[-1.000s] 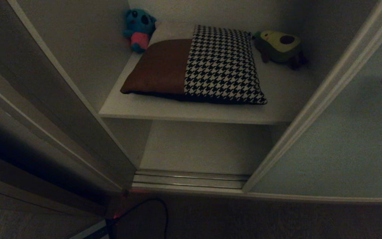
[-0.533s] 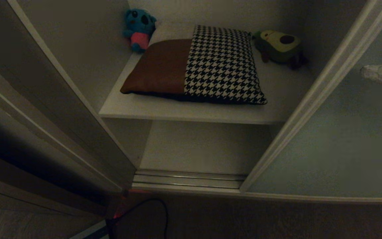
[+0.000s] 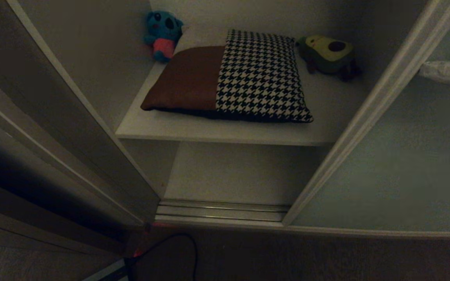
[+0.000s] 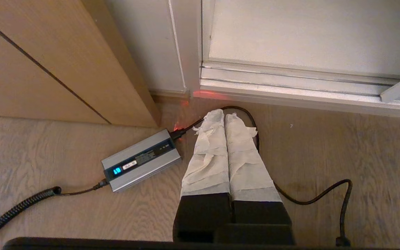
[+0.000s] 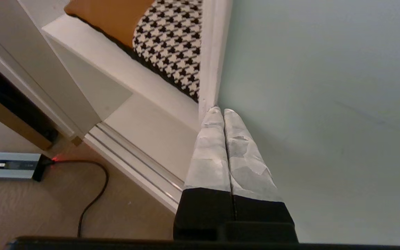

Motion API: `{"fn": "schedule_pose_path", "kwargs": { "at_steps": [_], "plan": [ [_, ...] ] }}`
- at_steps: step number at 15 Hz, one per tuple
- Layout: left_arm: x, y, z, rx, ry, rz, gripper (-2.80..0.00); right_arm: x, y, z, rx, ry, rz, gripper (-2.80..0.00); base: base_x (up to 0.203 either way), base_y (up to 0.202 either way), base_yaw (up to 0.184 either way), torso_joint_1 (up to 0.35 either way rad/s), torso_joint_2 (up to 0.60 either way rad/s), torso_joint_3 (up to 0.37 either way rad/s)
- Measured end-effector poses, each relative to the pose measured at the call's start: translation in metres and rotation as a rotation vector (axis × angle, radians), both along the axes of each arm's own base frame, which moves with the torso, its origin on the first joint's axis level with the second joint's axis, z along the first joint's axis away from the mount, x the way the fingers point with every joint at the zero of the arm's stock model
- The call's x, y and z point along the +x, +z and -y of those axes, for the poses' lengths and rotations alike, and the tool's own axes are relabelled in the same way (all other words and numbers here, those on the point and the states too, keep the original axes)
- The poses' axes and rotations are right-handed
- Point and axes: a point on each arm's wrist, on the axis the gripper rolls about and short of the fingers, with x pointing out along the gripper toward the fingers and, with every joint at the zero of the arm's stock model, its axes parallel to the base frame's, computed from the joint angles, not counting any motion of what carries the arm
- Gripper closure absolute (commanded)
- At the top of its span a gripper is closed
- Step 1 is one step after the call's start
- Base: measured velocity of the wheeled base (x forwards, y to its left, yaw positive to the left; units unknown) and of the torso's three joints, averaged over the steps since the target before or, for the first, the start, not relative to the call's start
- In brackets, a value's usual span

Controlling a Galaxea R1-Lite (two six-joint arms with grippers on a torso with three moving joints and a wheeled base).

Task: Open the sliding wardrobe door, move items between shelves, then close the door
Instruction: Close the door

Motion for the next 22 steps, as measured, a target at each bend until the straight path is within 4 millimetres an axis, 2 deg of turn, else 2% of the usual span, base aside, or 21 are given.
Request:
{"fn": "schedule_pose_path", "kwargs": {
  "at_steps": [4,8,14,19,22],
  "plan": [
    [0.000,0.000,0.000,0.001,0.000,0.000,0.00,0.005,0.003,-0.003,-0.001,0.009,0.002,0.00,0.000,0.000,0.000,0.000,0.00,0.000],
    [0.000,0.000,0.000,0.000,0.000,0.000,0.00,0.013,0.007,-0.017,-0.006,0.060,-0.004,0.00,0.000,0.000,0.000,0.000,0.00,0.000],
    [0.000,0.000,0.000,0.001,0.000,0.000,0.00,0.023,0.015,-0.063,-0.005,0.232,-0.001,0.00,0.000,0.000,0.000,0.000,0.00,0.000],
    [0.000,0.000,0.000,0.001,0.000,0.000,0.00,0.003,0.021,-0.098,-0.003,0.424,0.010,0.00,0.000,0.000,0.000,0.000,0.00,0.000],
    [0.000,0.000,0.000,0.000,0.000,0.000,0.00,-0.015,0.016,-0.100,-0.032,0.497,-0.037,0.00,0.000,0.000,0.000,0.000,0.00,0.000]
  ]
}}
